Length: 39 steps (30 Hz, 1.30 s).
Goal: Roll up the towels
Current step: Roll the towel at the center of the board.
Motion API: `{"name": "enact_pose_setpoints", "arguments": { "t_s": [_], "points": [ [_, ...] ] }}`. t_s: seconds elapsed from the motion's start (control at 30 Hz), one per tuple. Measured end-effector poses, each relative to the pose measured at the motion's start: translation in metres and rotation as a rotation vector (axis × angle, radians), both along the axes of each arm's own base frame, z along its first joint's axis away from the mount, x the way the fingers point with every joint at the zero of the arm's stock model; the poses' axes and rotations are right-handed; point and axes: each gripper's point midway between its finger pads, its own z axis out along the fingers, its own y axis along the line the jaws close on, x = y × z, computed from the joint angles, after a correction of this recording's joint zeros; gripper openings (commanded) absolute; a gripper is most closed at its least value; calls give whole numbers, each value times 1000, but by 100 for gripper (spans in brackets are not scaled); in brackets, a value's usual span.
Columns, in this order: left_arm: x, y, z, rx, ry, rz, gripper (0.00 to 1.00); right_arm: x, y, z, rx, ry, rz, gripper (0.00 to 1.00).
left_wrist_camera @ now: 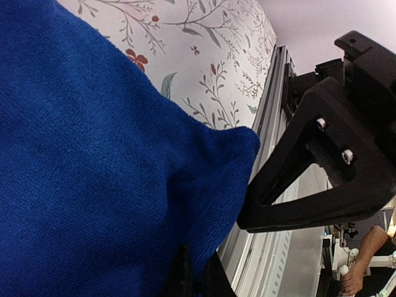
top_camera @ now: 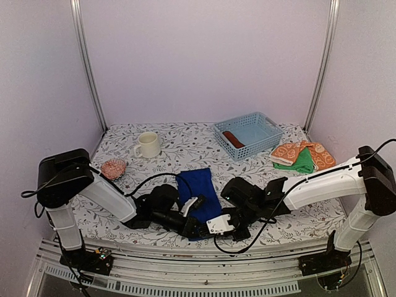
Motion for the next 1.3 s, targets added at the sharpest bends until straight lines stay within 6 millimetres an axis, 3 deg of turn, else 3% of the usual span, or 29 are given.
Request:
{"name": "enact_pose_setpoints", "arguments": {
  "t_s": [0.23,0.5,0.8,1.1,1.23,1.3],
  "points": [
    [0,2,-9,20,42,20,0,15,6,-13,-12,-58,-33,15],
    [3,4,-11,28,58,35,0,19,9,-13,-1,-74,-40,25],
    [4,4,-12,33,71,40,0,20,8,-18,-5,-87,-34,29],
    [6,6,-13,38,81,41,0,28,9,-29,-18,-127,-50,27],
    [8,7,-14,41,84,45,0,32,11,-32,-17,-139,-61,21],
    [8,8,-14,41,84,46,5,34,12,-33,-14,-142,-67,14]
  ]
}}
